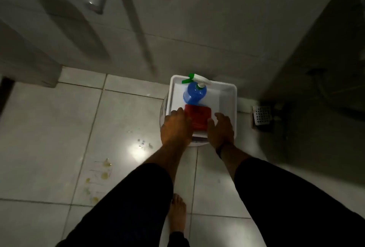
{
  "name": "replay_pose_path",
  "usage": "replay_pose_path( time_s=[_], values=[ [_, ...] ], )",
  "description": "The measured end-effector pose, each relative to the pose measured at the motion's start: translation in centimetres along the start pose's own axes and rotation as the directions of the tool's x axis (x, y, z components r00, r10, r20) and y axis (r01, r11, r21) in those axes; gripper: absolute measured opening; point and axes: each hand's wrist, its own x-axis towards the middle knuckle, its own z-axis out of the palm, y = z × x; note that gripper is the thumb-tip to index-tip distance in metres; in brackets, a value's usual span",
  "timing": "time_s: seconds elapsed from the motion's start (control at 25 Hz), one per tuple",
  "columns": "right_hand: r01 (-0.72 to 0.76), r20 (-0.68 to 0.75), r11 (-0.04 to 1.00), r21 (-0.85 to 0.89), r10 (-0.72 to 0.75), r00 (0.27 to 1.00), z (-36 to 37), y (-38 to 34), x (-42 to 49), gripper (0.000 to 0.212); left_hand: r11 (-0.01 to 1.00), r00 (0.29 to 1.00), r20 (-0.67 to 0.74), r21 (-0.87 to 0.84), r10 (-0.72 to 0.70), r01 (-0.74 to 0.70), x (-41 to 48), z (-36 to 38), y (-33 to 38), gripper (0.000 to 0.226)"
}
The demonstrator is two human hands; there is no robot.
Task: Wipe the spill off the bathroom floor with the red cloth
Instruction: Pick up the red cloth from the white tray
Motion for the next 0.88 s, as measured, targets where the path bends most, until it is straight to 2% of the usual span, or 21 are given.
replay_pose_path(
  time_s=[0.2, 0.32, 0.48, 0.64, 0.72, 0.8, 0.88],
  values=[
    [-0.143, 0.085, 0.989, -0.04, 0.146, 0.986, 3.6, 1.6, 7.6, 0.056, 0.992, 0.988, 0.089, 0.023, -0.128, 0.127, 6.6, 4.9, -0.6, 0.046],
    [-0.157, 0.1, 0.985, -0.075, 0.164, 0.981, 5.1, 2.3, 9.3, 0.06, 0.985, 0.98, 0.101, 0.003, -0.171, 0.172, 8.4, 6.4, -0.4, 0.049],
    [-0.202, 0.079, 0.979, -0.016, 0.202, 0.976, 5.9, 2.9, 10.9, 0.063, 0.973, 0.971, 0.143, -0.103, -0.192, 0.208, 10.0, 6.6, -0.1, 0.046],
    [-0.252, 0.071, 0.966, 0.058, 0.248, 0.966, 5.3, 2.7, 10.6, 0.055, 0.934, 0.952, 0.217, -0.241, -0.215, 0.265, 9.6, 5.6, 0.2, 0.038],
    [-0.231, 0.032, 0.966, 0.12, 0.228, 0.973, 4.9, 2.1, 9.2, 0.049, 0.912, 0.964, 0.19, -0.332, -0.185, 0.24, 8.1, 4.9, 0.5, 0.037],
    [-0.142, -0.037, 0.97, 0.198, 0.152, 0.988, 4.3, 0.9, 6.5, 0.04, 0.882, 0.983, 0.097, -0.433, -0.156, 0.183, 5.8, 3.6, 0.7, 0.037],
    [-0.037, -0.094, 0.962, 0.271, 0.064, 0.994, 3.7, -0.6, 3.1, 0.035, 0.797, 0.987, 0.058, -0.583, -0.149, 0.155, 3.1, 2.0, -0.4, 0.036]
  ],
)
